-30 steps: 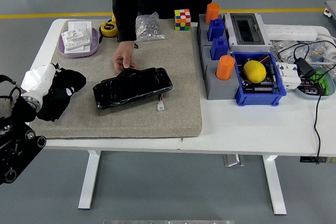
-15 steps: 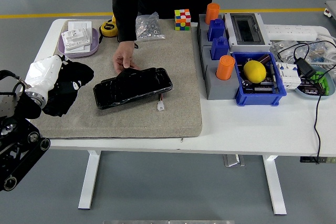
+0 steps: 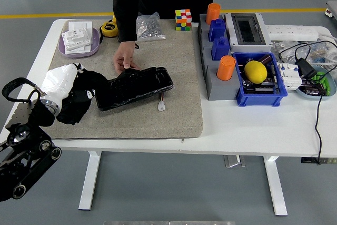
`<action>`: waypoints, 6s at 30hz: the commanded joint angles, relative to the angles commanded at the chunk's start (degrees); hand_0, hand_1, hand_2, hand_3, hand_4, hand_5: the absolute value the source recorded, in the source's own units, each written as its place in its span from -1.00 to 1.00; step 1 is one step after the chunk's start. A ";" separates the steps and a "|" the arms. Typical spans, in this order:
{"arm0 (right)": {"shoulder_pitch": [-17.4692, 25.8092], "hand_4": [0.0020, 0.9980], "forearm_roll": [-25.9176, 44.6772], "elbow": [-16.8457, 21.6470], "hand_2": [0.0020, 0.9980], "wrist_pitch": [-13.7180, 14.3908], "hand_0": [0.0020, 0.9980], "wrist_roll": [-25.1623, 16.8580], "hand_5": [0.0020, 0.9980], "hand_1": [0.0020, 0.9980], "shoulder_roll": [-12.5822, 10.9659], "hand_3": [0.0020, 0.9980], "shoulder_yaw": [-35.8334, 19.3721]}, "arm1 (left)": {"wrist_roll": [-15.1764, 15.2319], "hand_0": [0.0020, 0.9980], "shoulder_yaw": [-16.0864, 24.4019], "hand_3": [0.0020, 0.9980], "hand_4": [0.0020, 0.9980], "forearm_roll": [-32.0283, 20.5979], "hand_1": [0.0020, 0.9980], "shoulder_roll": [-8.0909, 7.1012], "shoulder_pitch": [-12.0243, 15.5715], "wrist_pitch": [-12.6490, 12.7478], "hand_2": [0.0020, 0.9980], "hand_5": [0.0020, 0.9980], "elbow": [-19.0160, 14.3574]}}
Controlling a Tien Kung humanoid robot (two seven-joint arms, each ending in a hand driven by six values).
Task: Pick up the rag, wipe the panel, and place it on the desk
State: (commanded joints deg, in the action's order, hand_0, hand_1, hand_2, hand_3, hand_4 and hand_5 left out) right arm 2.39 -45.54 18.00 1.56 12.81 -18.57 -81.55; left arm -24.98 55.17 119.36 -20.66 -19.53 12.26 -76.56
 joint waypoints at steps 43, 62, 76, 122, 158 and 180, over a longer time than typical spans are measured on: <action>-0.82 1.00 -0.89 -0.09 0.29 -0.46 0.37 0.65 0.39 -0.08 -0.68 0.24 0.51 | 0.65 -0.56 -14.64 -0.47 -1.00 -4.17 -0.86 7.32 -12.47 1.14 -0.20 -1.00 6.07; -1.50 1.00 -1.25 0.06 0.29 -0.55 0.37 1.08 0.39 -0.08 -1.14 0.24 1.38 | 1.32 -0.56 -21.23 -0.46 -1.00 -7.87 -0.86 10.65 -20.02 1.68 -0.19 -1.00 12.28; -1.79 1.00 -1.38 0.11 0.29 -0.55 0.37 1.16 0.39 -0.08 -1.18 0.25 1.48 | 1.47 -0.56 -25.02 -0.46 -1.00 -9.20 -0.85 12.97 -22.17 1.91 -0.19 -1.00 12.50; -0.37 1.00 -2.47 -0.26 0.29 -0.13 0.37 1.26 0.40 -0.08 -1.29 0.25 -2.61 | 0.91 -0.56 -18.28 -0.47 -1.00 -3.43 -0.85 3.76 -14.84 1.29 -0.20 -1.00 6.33; 0.13 1.00 -2.68 -0.08 0.29 0.38 0.37 1.57 0.40 -0.08 -1.29 0.25 -3.60 | 0.56 -0.56 -13.72 -0.47 -1.00 -0.49 -0.85 -5.86 -5.77 1.84 -0.20 -1.00 -2.97; -0.58 1.00 -2.34 -0.14 0.29 0.09 0.37 1.46 0.40 -0.08 -1.52 0.25 -2.45 | 0.67 -0.56 -19.84 -0.47 -1.00 -3.90 -0.85 -0.02 -11.53 2.06 -0.20 -1.00 1.15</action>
State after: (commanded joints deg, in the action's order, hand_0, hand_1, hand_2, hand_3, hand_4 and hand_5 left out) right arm 1.81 -47.88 17.86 1.66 14.26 -20.09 -84.01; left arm -24.31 35.33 115.46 -20.68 -31.06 14.32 -75.41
